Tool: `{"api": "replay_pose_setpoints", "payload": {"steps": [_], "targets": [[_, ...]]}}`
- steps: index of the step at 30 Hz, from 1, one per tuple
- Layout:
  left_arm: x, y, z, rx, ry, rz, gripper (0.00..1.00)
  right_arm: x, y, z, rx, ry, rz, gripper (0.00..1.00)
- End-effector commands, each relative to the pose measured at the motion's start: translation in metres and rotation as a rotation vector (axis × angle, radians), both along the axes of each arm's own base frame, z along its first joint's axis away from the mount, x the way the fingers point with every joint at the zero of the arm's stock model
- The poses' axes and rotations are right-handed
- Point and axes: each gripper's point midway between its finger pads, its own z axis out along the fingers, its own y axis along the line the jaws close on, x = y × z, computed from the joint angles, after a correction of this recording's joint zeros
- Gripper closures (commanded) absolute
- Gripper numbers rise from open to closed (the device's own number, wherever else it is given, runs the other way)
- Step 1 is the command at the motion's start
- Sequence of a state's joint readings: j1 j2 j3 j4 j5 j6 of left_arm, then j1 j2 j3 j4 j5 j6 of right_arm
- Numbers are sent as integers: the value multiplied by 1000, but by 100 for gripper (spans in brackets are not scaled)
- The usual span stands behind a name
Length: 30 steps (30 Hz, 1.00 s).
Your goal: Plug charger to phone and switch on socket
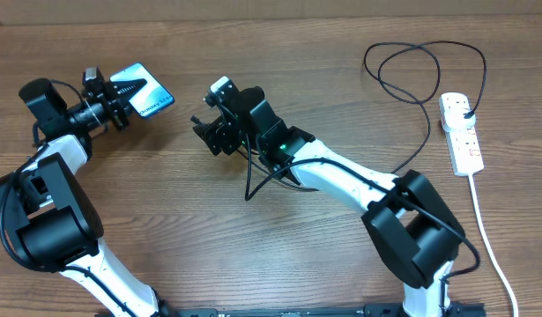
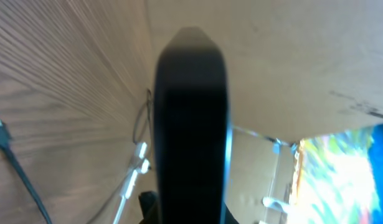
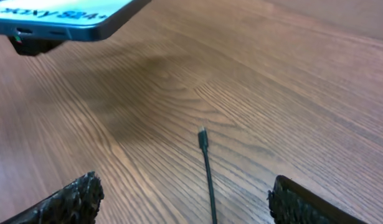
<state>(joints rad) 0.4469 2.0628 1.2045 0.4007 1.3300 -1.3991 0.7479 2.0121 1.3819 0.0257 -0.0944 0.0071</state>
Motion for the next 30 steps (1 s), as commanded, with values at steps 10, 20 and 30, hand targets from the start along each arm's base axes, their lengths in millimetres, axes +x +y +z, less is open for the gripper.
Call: {"api": "replay_pose_setpoints", "payload": {"steps": [10,20,30], "targets": [[18,19,4,195,-102,98,96,18,18,-14,-21,-75,28,20],[18,23,-5,208,-62,122,96,29,53,-47,-84,-109,99,21],[19,30,-7,219,-50,149,96,38,65,-96,-126,-107,104,32]]}}
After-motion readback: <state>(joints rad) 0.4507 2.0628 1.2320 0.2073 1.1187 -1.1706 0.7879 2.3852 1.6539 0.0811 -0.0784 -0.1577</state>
